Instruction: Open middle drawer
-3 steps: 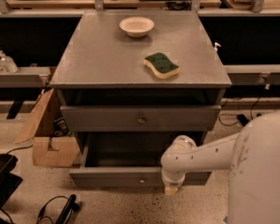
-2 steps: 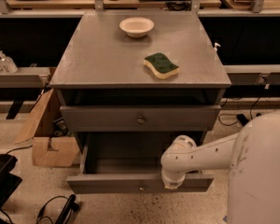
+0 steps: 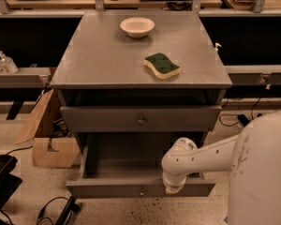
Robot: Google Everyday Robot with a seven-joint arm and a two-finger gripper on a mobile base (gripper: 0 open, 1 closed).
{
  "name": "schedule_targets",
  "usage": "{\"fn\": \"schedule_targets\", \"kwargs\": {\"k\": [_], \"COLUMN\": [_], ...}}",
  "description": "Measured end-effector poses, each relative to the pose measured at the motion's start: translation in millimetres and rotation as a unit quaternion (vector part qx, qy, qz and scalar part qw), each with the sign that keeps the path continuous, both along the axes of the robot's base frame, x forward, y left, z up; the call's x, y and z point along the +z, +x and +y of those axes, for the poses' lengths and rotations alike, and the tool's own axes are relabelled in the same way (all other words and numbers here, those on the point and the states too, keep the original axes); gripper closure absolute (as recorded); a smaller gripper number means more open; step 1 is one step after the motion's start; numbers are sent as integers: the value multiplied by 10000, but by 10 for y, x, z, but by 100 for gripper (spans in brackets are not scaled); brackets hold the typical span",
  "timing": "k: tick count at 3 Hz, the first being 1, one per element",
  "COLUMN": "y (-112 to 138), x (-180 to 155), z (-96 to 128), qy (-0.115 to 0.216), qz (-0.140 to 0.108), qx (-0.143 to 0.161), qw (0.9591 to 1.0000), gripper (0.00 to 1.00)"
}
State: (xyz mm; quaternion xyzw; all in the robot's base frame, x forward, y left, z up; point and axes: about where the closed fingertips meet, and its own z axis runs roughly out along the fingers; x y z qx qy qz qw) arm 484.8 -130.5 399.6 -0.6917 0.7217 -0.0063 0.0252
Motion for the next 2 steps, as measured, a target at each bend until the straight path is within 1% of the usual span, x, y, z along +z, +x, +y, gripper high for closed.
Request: {"fn": "schedule_targets", "kwargs": {"k": [1,2], "y": [-220,-254], "x": [35,42], "z": [-30,-31], "qy": [-113,-125], "qz": [272,317], "qx": [-124,-131], "qw": [9995,9993], "gripper": [100,100]}}
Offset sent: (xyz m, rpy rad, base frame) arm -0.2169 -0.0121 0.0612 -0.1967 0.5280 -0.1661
